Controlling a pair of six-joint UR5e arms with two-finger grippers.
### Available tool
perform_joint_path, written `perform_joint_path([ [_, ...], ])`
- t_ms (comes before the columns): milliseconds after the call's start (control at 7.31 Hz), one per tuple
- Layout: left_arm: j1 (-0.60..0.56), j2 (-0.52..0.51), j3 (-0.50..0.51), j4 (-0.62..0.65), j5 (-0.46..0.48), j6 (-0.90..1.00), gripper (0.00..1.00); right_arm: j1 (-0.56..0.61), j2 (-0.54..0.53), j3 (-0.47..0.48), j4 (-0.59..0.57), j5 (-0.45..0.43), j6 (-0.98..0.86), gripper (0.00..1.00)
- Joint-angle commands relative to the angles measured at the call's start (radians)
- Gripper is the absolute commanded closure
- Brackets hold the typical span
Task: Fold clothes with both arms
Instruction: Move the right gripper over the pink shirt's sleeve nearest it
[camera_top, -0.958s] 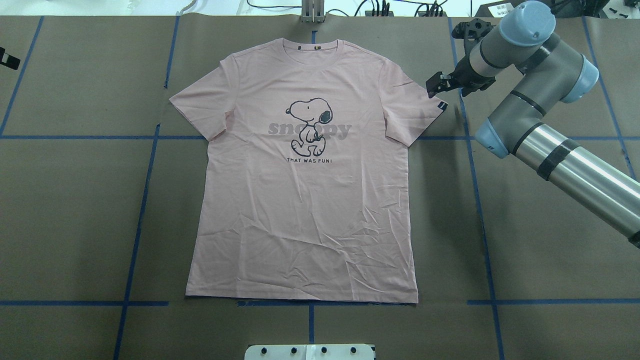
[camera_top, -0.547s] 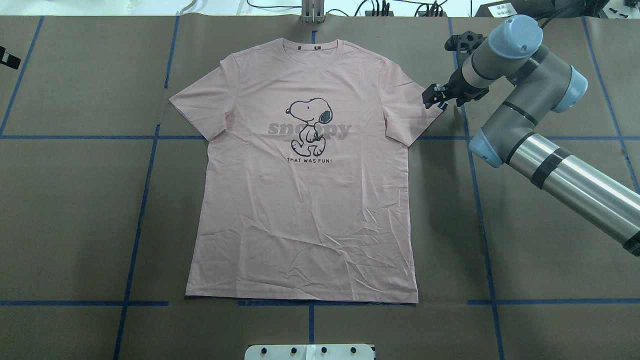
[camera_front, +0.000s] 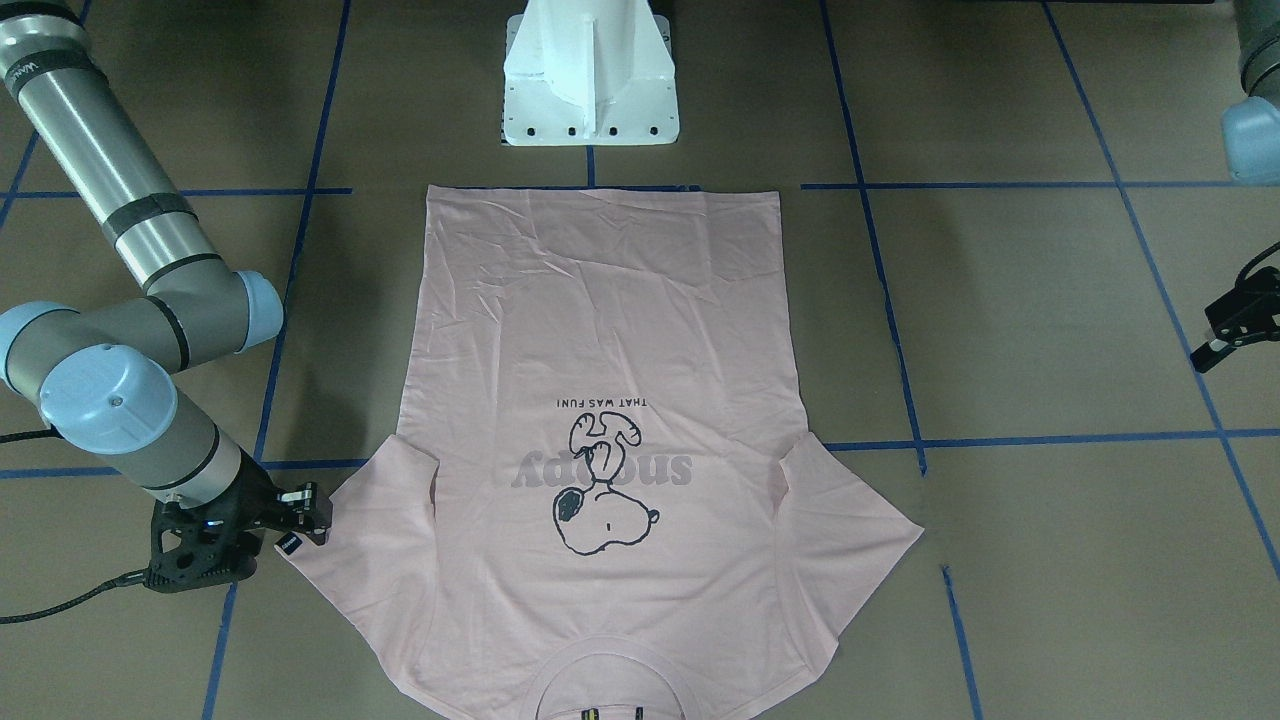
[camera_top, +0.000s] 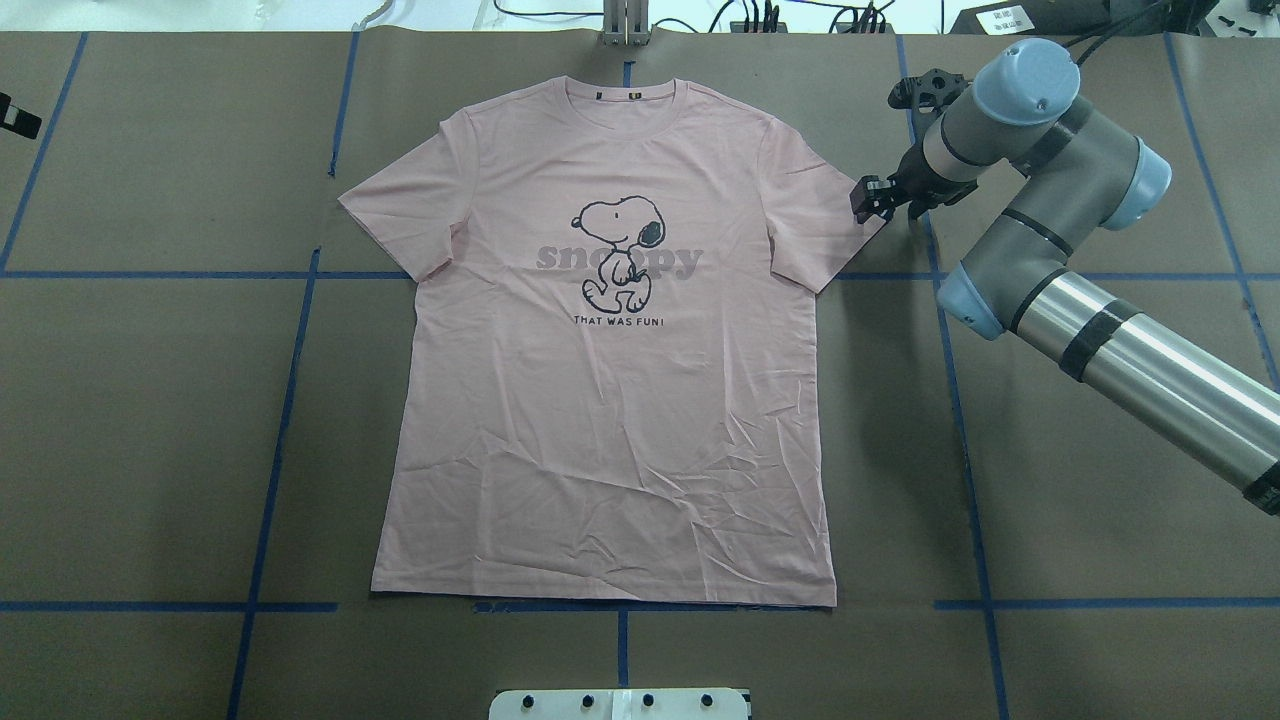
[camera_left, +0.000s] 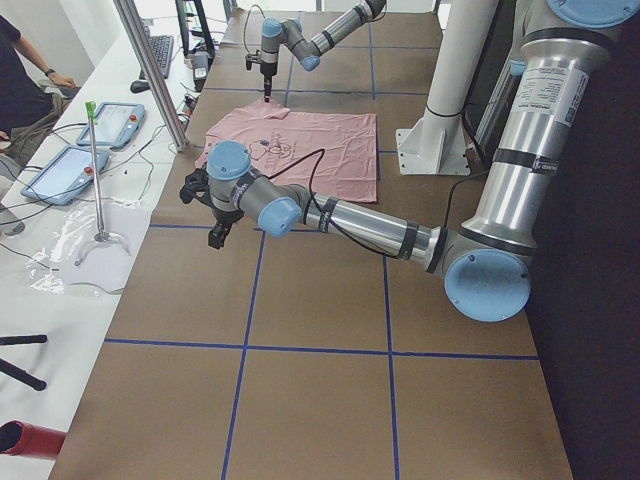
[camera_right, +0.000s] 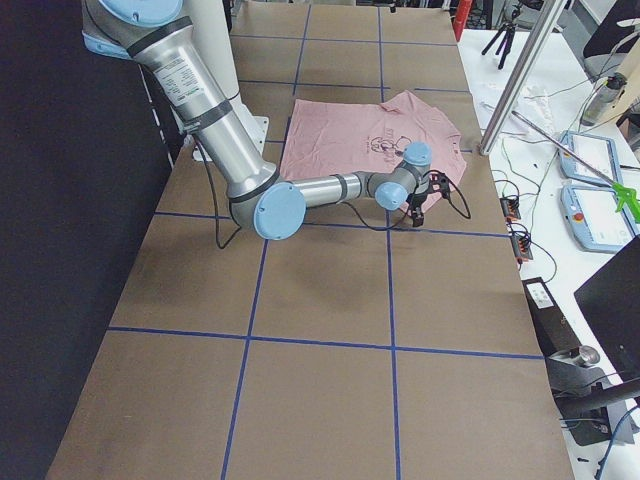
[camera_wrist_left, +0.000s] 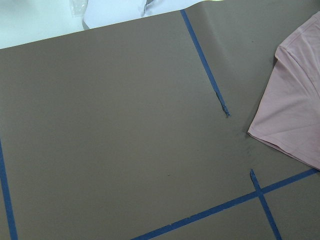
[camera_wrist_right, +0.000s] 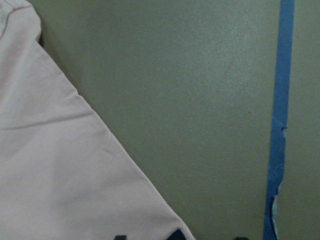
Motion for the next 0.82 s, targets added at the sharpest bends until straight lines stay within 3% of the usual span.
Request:
perform_joint_path([
  [0,0.000,0.000,0.000,0.000,0.000,0.001,0.00,0.001,0.031,0.002,-0.034,0.000,-0.011,0.86],
  [137,0.000,0.000,0.000,0.000,0.000,0.001,0.00,0.001,0.034,0.002,-0.041,0.000,-0.012,0.87],
  [411,0.000,0.000,0.000,0.000,-0.002,0.000,0.00,0.004,0.034,0.008,-0.038,0.001,-0.017,1.00],
  [684,0.000,0.002,0.000,0.000,-0.002,0.001,0.00,0.009,0.037,0.061,-0.033,0.009,0.006,1.00],
])
